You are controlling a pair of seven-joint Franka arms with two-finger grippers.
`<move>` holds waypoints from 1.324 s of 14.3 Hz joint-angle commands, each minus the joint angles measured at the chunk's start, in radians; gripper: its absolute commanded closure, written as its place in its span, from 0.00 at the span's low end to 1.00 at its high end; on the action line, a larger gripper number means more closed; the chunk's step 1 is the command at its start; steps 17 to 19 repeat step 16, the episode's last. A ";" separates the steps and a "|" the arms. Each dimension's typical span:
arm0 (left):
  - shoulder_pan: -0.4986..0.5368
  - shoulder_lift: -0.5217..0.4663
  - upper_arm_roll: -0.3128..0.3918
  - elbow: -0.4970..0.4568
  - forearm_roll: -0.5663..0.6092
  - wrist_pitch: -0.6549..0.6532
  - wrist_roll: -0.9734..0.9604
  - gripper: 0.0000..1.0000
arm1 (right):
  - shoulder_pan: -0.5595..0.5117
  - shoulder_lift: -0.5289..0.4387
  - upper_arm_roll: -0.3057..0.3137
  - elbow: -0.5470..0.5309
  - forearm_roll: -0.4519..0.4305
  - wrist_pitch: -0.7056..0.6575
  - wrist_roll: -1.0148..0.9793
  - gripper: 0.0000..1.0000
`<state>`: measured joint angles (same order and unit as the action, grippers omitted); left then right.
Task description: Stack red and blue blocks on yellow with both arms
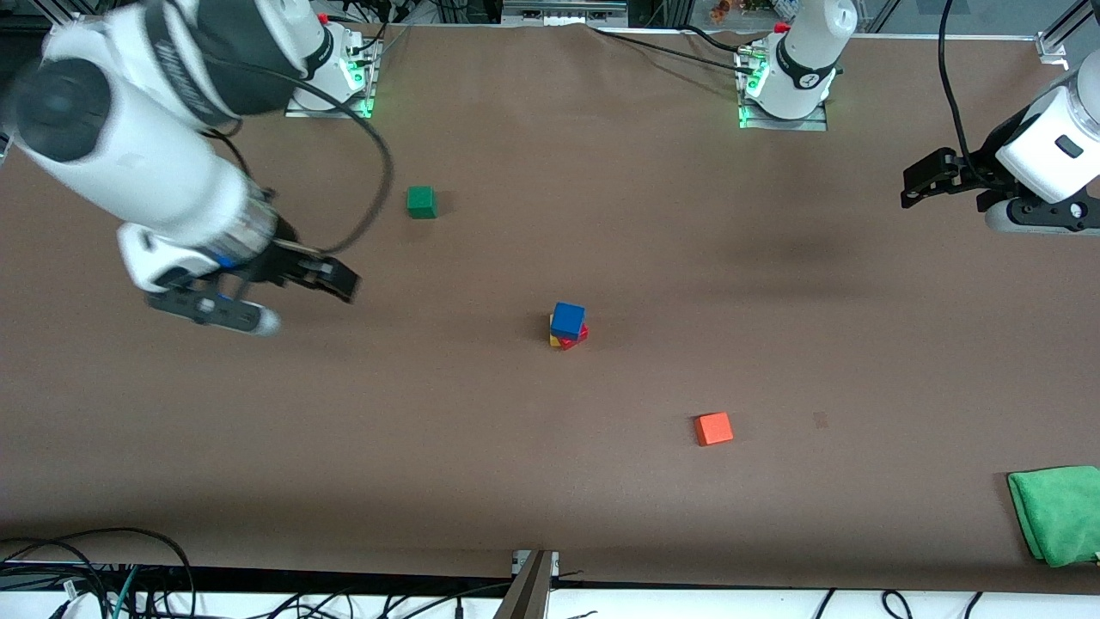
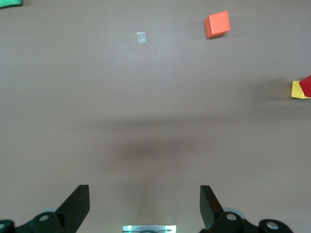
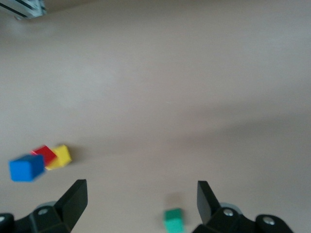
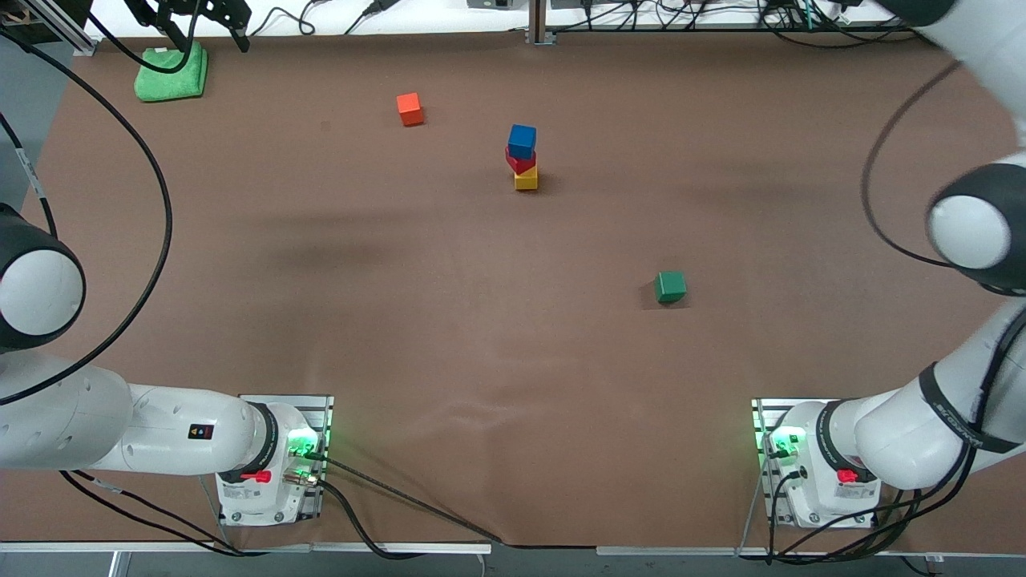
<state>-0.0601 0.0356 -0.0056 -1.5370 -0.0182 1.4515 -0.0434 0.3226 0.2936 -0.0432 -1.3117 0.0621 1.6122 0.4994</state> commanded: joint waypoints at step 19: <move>0.013 0.004 0.000 0.009 -0.019 0.021 0.040 0.00 | -0.208 -0.329 -0.023 -0.328 -0.048 0.005 -0.429 0.00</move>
